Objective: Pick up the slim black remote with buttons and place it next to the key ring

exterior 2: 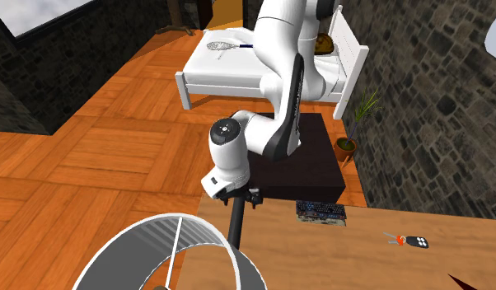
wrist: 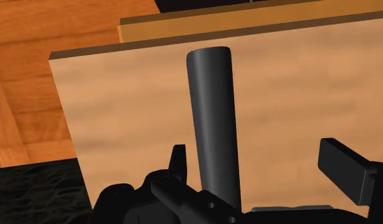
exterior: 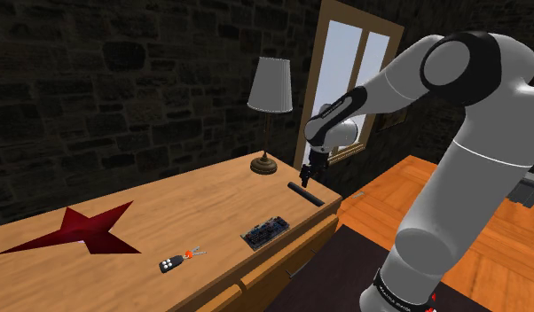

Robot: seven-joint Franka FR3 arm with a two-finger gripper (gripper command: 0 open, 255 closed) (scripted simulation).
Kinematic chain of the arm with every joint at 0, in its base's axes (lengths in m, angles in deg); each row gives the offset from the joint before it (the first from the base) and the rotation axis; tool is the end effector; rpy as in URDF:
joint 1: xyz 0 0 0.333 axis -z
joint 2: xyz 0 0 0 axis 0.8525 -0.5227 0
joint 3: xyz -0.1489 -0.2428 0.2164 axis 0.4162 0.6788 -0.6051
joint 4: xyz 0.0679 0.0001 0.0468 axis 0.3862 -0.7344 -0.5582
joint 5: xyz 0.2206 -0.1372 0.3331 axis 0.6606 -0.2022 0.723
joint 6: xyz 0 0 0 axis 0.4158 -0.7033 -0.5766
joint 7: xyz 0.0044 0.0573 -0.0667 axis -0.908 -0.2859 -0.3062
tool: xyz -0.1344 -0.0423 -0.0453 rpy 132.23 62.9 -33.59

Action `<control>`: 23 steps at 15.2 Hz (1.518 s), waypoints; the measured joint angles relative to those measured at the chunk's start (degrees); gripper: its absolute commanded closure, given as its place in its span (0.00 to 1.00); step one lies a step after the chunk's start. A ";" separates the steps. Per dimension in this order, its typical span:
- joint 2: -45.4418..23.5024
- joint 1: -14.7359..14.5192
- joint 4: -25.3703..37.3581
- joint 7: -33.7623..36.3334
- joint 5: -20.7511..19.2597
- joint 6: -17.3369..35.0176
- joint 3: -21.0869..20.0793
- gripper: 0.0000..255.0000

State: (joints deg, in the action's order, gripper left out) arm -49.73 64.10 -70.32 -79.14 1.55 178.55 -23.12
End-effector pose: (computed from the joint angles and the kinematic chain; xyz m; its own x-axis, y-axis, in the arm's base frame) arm 0.4271 -0.2136 0.2792 0.9876 -0.1572 -0.0065 -0.1572 -0.9848 -0.0738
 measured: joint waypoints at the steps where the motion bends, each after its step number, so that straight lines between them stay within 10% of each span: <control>1: -2.55 0.19 0.81 -1.84 1.82 1.31 0.47 0.00; 16: -11.24 0.75 1.06 -7.68 9.06 8.55 -0.38 0.00; 17: -11.24 0.75 1.06 -7.68 9.06 8.55 -0.38 1.00; 23: -11.11 0.88 1.12 -7.73 9.08 8.74 -0.21 1.00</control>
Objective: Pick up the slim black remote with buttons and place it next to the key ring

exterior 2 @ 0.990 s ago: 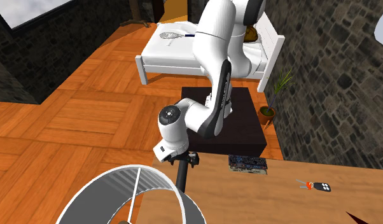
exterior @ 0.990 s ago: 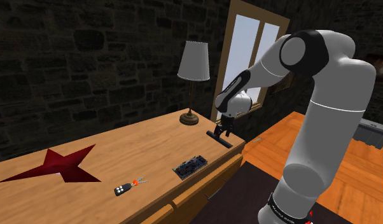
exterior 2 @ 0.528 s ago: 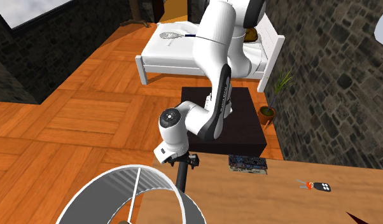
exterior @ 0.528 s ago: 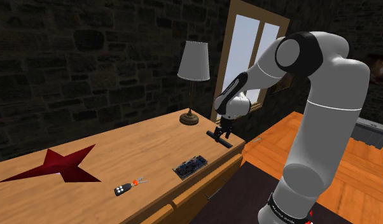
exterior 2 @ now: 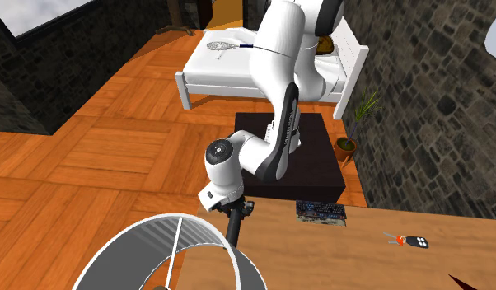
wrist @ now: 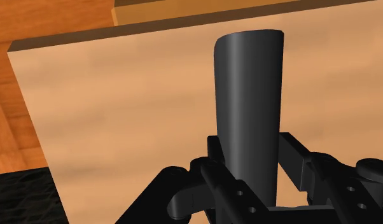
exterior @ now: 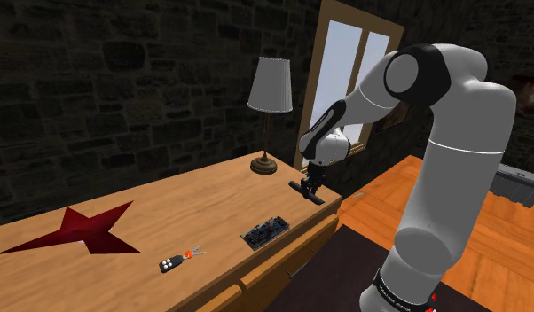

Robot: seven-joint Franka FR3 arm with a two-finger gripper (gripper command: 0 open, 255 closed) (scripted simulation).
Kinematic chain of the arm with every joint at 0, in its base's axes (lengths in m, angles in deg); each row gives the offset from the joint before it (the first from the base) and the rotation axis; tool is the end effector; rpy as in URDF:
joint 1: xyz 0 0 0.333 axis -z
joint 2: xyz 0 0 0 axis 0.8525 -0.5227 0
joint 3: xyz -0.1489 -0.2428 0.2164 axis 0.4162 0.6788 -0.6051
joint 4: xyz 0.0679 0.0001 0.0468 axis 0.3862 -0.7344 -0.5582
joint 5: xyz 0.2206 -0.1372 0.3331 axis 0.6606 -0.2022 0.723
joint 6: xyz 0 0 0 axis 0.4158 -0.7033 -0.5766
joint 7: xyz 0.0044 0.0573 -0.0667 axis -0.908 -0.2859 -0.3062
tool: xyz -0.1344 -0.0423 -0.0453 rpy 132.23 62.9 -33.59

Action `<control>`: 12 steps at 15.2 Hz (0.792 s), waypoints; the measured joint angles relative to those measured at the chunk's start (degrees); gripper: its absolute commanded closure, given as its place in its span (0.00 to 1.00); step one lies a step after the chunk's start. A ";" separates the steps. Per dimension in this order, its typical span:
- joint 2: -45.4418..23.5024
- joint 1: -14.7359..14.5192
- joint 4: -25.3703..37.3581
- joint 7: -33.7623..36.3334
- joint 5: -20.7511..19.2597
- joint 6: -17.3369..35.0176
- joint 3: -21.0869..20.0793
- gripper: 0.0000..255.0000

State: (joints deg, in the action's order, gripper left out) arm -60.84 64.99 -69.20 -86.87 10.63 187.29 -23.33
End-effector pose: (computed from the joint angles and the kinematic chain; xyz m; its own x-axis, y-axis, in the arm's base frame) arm 0.4355 -0.2320 0.2115 0.9848 -0.1739 -0.0029 -0.1735 -0.9816 -0.0792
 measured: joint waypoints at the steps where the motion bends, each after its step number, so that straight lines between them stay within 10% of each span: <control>1: 0.00 0.00 0.00 0.00 0.03 0.01 0.00 1.00; 12: 5.22 -0.62 0.22 3.66 -4.61 -5.15 0.92 1.00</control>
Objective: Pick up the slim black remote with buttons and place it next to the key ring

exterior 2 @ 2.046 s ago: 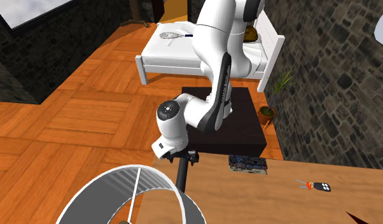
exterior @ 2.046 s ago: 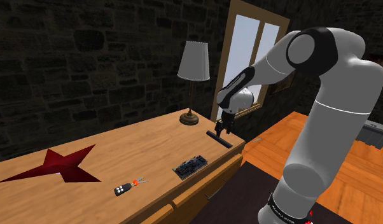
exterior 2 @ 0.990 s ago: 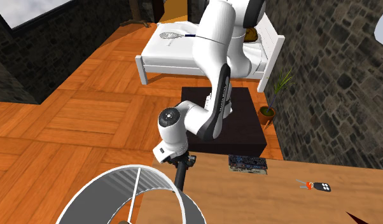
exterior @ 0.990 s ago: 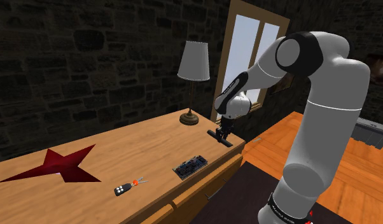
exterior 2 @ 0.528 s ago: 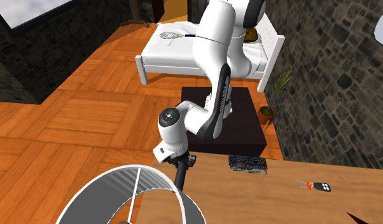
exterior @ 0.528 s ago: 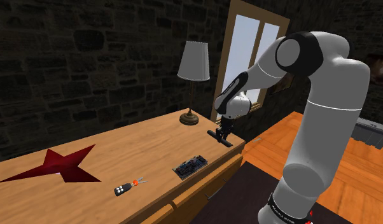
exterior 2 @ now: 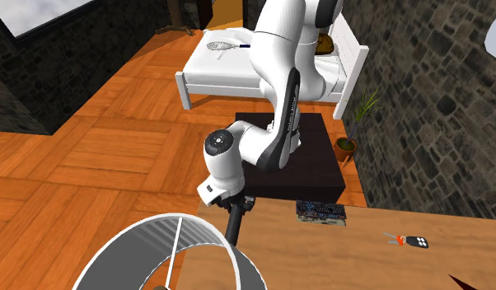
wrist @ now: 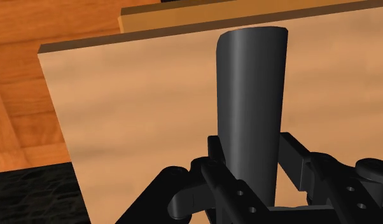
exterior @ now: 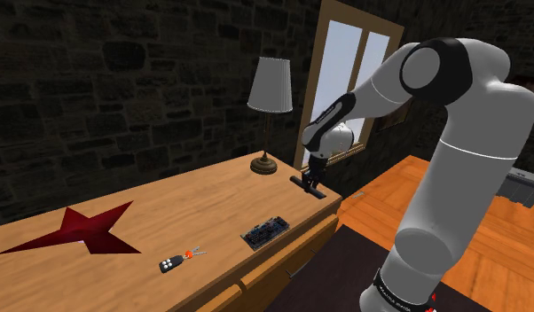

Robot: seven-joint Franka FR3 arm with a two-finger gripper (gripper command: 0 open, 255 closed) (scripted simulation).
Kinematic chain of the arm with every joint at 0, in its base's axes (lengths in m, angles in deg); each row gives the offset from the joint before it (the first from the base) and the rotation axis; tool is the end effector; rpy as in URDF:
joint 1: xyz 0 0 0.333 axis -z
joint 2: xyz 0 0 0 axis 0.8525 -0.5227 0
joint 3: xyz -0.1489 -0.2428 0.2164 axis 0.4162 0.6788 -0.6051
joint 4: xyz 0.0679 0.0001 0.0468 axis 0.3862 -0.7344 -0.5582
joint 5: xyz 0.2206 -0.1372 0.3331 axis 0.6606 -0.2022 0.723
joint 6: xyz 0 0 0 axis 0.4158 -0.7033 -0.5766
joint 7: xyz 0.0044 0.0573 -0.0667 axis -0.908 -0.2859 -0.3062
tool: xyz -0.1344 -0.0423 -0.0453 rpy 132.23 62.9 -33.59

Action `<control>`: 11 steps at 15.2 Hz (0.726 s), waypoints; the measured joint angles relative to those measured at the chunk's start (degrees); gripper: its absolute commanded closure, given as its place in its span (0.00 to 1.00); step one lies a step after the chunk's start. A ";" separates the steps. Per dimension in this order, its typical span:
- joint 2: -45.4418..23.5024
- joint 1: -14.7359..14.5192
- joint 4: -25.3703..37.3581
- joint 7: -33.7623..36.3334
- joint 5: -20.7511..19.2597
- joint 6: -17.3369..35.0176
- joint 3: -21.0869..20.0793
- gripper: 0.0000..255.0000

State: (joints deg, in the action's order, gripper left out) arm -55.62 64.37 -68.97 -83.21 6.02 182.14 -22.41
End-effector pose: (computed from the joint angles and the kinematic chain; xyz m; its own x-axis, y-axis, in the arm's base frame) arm 0.4340 -0.2285 0.2476 0.9856 -0.1691 -0.0089 -0.1693 -0.9822 -0.0814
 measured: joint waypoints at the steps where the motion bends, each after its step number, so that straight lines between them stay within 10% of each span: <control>1: 0.72 0.00 0.15 0.44 -0.59 -0.78 0.09 1.00; 11: 6.55 -0.71 1.86 5.52 -4.53 -7.59 -0.78 1.00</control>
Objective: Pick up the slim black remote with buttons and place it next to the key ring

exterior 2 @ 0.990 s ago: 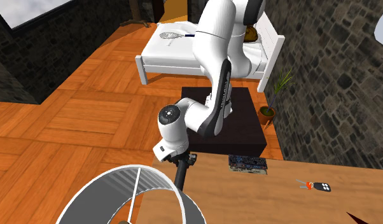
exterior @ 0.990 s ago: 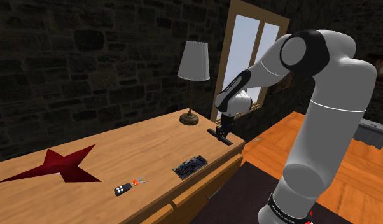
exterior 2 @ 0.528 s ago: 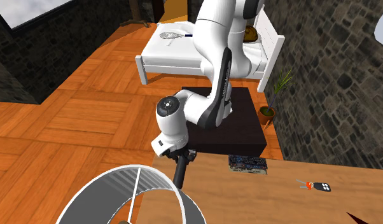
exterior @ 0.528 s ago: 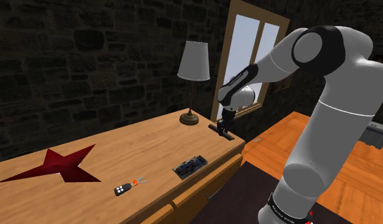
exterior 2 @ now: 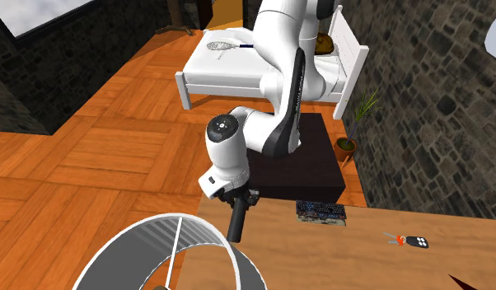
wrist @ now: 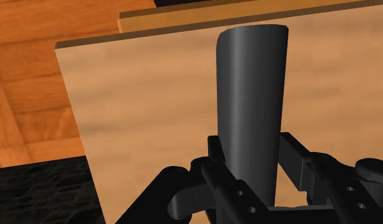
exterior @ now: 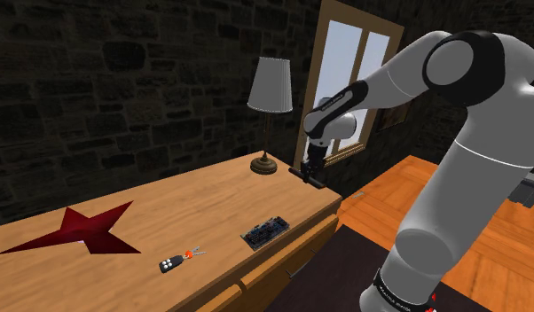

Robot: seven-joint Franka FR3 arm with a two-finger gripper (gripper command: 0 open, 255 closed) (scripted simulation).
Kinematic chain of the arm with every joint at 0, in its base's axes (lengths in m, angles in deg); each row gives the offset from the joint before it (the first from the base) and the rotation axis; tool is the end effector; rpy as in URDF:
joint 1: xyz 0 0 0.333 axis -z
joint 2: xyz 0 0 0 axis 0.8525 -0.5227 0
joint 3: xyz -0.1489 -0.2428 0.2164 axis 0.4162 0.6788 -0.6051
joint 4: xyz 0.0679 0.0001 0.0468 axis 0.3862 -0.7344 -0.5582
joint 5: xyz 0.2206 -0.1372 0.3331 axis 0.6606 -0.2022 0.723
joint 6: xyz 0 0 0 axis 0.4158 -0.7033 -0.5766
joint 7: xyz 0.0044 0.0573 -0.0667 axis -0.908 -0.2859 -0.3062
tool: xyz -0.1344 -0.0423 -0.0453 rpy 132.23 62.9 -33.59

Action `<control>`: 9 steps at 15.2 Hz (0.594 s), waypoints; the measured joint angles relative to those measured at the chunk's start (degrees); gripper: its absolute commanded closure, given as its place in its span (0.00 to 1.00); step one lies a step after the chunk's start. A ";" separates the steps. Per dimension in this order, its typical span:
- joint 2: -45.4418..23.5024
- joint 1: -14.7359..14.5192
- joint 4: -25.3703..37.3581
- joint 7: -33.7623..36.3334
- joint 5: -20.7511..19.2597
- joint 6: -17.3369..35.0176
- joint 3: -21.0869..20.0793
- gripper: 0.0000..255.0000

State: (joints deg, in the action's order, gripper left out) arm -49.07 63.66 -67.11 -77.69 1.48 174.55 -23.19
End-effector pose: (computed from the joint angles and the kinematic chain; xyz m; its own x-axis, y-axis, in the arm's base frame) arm 0.4405 -0.2149 0.3022 0.9856 -0.1687 -0.0090 -0.1688 -0.9823 -0.0812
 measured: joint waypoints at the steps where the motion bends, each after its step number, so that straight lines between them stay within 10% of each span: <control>1: 0.72 -0.55 -0.49 1.43 -0.25 -0.10 -0.70 1.00; 9: 0.04 -6.64 -0.16 13.35 1.16 1.04 -7.66 1.00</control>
State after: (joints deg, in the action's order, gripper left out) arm -49.04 57.02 -67.27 -64.34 2.64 175.59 -30.85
